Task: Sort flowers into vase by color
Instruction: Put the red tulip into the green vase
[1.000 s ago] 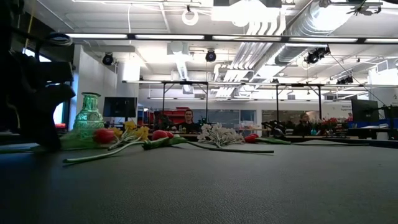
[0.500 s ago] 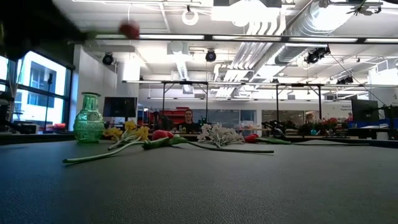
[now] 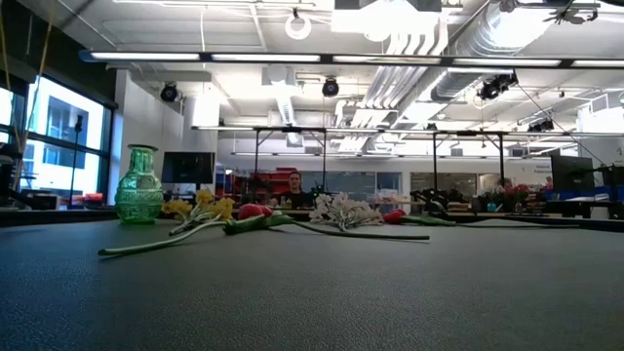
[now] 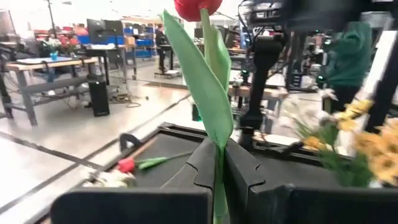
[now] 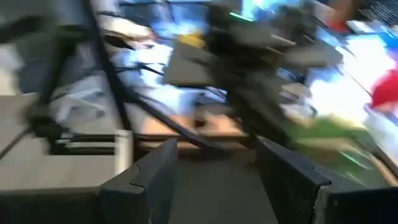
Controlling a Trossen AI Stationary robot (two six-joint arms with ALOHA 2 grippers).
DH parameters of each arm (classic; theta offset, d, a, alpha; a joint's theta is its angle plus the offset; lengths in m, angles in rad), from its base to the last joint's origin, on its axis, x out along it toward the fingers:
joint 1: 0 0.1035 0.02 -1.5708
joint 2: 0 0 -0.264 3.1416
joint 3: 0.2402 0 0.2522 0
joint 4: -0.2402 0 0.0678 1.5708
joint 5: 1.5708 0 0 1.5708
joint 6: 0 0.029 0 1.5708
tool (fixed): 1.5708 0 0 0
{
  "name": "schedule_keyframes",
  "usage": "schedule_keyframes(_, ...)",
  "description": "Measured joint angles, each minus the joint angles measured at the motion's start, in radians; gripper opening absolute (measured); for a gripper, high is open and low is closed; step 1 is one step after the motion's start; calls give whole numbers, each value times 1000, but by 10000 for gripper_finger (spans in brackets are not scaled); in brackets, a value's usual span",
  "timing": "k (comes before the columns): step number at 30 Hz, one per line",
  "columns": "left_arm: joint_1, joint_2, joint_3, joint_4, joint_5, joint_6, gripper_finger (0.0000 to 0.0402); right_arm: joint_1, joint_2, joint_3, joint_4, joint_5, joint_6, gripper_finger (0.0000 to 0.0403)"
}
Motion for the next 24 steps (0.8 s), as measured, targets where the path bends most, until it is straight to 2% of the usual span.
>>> schedule_keyframes(3,123,-70,0,-59,144,22,1,-110,-90,-127,-17,-52,23,204)
schedule_keyframes(6,240,-123,0,-66,275,116,1,-187,-136,-271,17,-160,-20,204)
schedule_keyframes(9,345,-155,0,-44,332,241,1,-244,-175,-436,165,-295,-90,204)
schedule_keyframes(12,458,-182,-29,50,385,328,1,-280,-192,-626,375,-449,-167,204)
schedule_keyframes(15,588,-222,-97,158,518,414,0,-308,-179,-810,576,-555,-183,204)
schedule_keyframes(17,678,-246,-153,217,626,454,0,-324,-181,-905,745,-582,-185,204)
schedule_keyframes(19,766,-266,-205,270,693,458,0,-337,-187,-969,863,-600,-192,204)
schedule_keyframes(24,964,-308,-298,387,737,398,0,-346,-185,-1029,958,-599,-219,204)
